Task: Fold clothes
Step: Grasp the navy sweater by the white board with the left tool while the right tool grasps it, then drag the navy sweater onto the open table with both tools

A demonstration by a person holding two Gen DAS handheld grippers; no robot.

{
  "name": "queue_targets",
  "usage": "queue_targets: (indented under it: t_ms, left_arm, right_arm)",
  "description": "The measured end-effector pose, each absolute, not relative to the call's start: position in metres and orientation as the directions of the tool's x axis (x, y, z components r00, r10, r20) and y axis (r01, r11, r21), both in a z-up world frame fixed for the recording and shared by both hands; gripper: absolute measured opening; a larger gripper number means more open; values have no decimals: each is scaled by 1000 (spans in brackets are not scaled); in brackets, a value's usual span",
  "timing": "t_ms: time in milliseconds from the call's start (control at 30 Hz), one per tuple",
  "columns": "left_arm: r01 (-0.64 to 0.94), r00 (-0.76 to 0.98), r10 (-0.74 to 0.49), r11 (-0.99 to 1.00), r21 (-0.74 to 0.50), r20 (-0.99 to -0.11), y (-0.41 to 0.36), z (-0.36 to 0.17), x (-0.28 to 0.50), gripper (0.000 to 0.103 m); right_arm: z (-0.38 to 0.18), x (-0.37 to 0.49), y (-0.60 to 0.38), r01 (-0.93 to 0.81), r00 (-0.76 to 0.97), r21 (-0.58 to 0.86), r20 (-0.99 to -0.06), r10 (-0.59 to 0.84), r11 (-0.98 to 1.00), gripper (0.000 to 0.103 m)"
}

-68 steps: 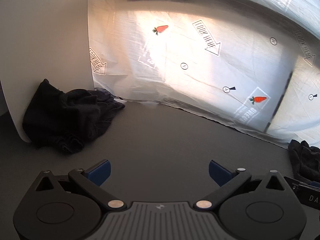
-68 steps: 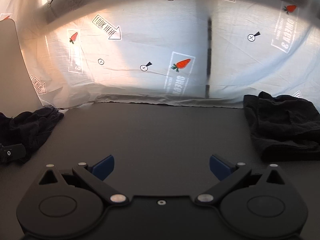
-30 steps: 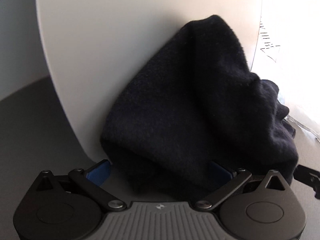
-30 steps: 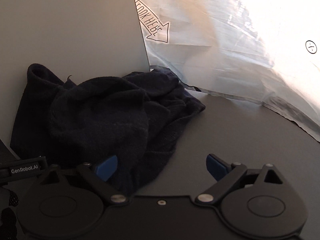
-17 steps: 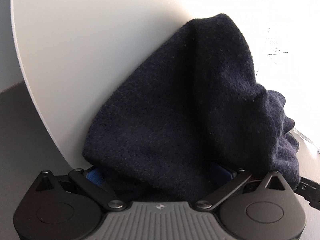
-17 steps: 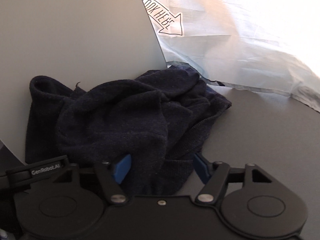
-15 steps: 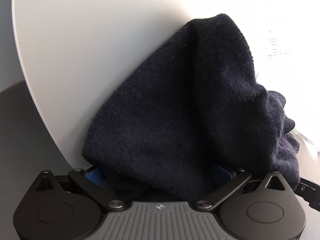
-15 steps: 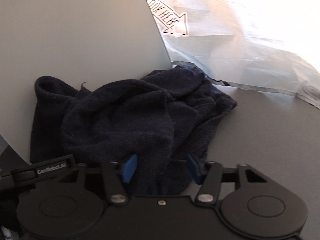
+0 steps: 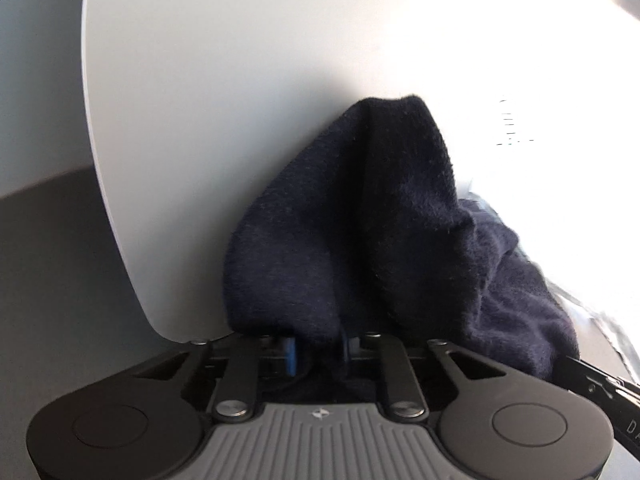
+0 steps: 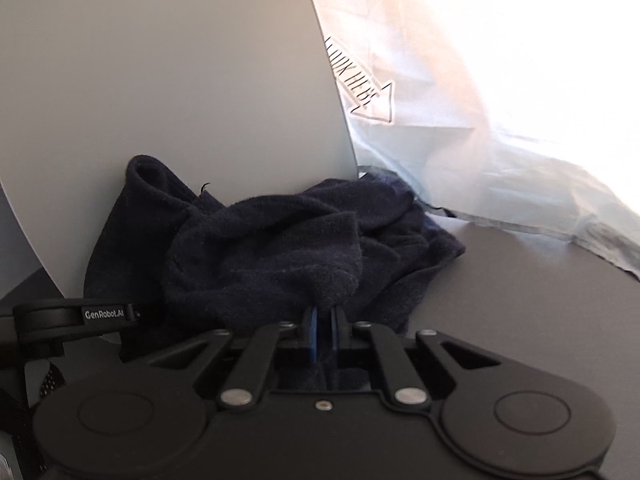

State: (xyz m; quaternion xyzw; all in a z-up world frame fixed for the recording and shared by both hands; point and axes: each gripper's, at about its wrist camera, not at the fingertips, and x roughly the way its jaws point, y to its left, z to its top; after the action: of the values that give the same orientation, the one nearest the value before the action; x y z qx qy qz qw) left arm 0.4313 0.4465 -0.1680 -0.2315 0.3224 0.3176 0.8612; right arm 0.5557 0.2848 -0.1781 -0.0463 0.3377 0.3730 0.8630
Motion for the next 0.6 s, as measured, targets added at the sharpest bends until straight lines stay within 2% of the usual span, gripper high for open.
queue_targets:
  t_ms: [267, 600]
  left_arm:
    - [-567, 679, 319, 800, -197, -661, 384, -130, 401, 17]
    - [-323, 734, 108, 924, -205, -670, 272, -113, 368, 16]
  right_arm:
    - [-159, 531, 213, -557, 598, 189, -584, 549, 808, 7]
    - [-141, 469, 84, -387, 704, 199, -567, 428, 900, 7]
